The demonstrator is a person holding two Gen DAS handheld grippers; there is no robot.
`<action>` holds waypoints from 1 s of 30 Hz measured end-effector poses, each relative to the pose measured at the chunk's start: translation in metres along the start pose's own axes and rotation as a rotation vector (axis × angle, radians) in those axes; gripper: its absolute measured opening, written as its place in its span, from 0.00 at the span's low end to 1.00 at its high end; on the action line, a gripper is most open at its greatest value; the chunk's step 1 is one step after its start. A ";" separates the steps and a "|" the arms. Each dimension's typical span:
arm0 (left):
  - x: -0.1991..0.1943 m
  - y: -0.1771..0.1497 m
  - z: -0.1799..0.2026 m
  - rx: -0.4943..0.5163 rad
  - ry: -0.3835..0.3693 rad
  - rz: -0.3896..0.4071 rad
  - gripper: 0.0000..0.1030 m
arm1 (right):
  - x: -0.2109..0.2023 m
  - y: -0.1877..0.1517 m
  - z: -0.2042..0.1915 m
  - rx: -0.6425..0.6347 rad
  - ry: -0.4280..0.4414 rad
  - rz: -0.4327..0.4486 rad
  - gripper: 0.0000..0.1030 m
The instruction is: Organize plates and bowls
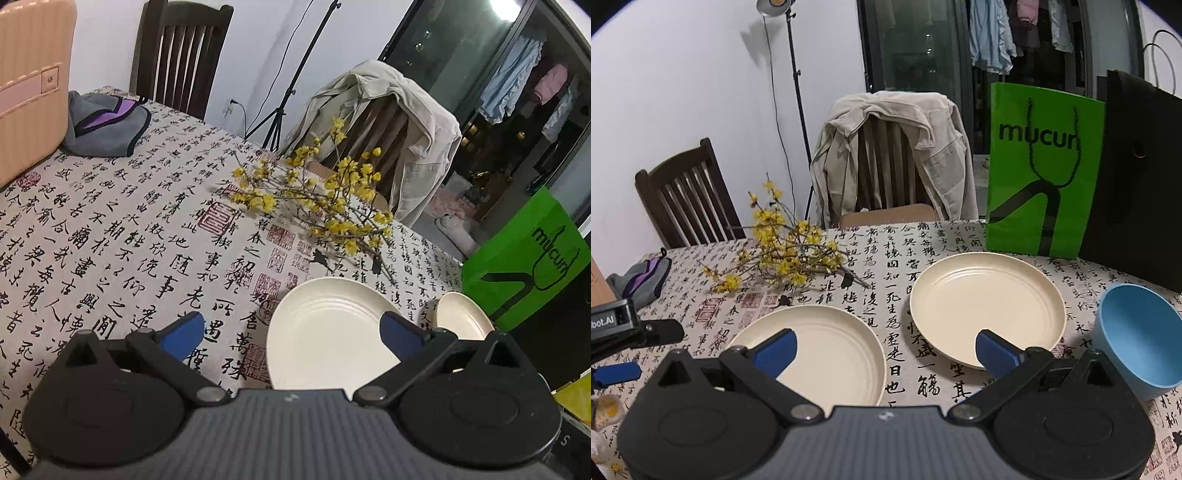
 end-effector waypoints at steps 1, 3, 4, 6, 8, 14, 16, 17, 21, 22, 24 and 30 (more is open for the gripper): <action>0.002 -0.001 -0.001 -0.002 0.002 -0.004 1.00 | 0.003 -0.001 -0.001 -0.006 0.000 -0.005 1.00; 0.006 -0.001 -0.002 -0.005 0.007 -0.011 1.00 | 0.009 -0.003 -0.004 -0.021 0.001 -0.018 1.00; 0.008 -0.002 -0.003 -0.006 0.012 -0.015 1.00 | 0.012 -0.004 -0.006 -0.026 0.002 -0.025 1.00; 0.012 -0.003 -0.005 -0.010 0.018 -0.024 1.00 | 0.019 -0.006 -0.009 -0.035 0.004 -0.042 1.00; 0.015 -0.004 -0.008 -0.015 0.027 -0.034 1.00 | 0.023 -0.007 -0.011 -0.043 0.005 -0.053 1.00; 0.027 -0.009 -0.013 -0.015 0.055 -0.059 1.00 | 0.037 -0.006 -0.014 -0.057 0.004 -0.079 1.00; 0.031 -0.010 -0.014 -0.017 0.057 -0.069 1.00 | 0.041 -0.006 -0.014 -0.067 0.002 -0.085 1.00; 0.032 -0.011 -0.015 -0.017 0.060 -0.074 1.00 | 0.042 -0.006 -0.014 -0.073 0.001 -0.086 1.00; 0.037 -0.015 -0.015 -0.013 0.068 -0.089 1.00 | 0.050 -0.007 -0.013 -0.084 0.001 -0.103 1.00; 0.038 -0.016 -0.015 -0.013 0.070 -0.092 1.00 | 0.052 -0.008 -0.013 -0.084 -0.001 -0.108 1.00; 0.041 -0.017 -0.016 -0.011 0.075 -0.097 1.00 | 0.056 -0.009 -0.012 -0.085 -0.005 -0.115 1.00; 0.047 -0.019 -0.019 -0.013 0.091 -0.113 1.00 | 0.064 -0.014 -0.017 -0.104 0.005 -0.140 0.99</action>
Point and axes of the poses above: each gripper's, at about its wrist camera, not at the fingertips, and x roughly the way its jaws point, z to its right, y to its top, the point moved 10 cm from there along x, roughly the way its jaws point, and after that the axes turned 2 degrees about -y, right-handed, at the moved point
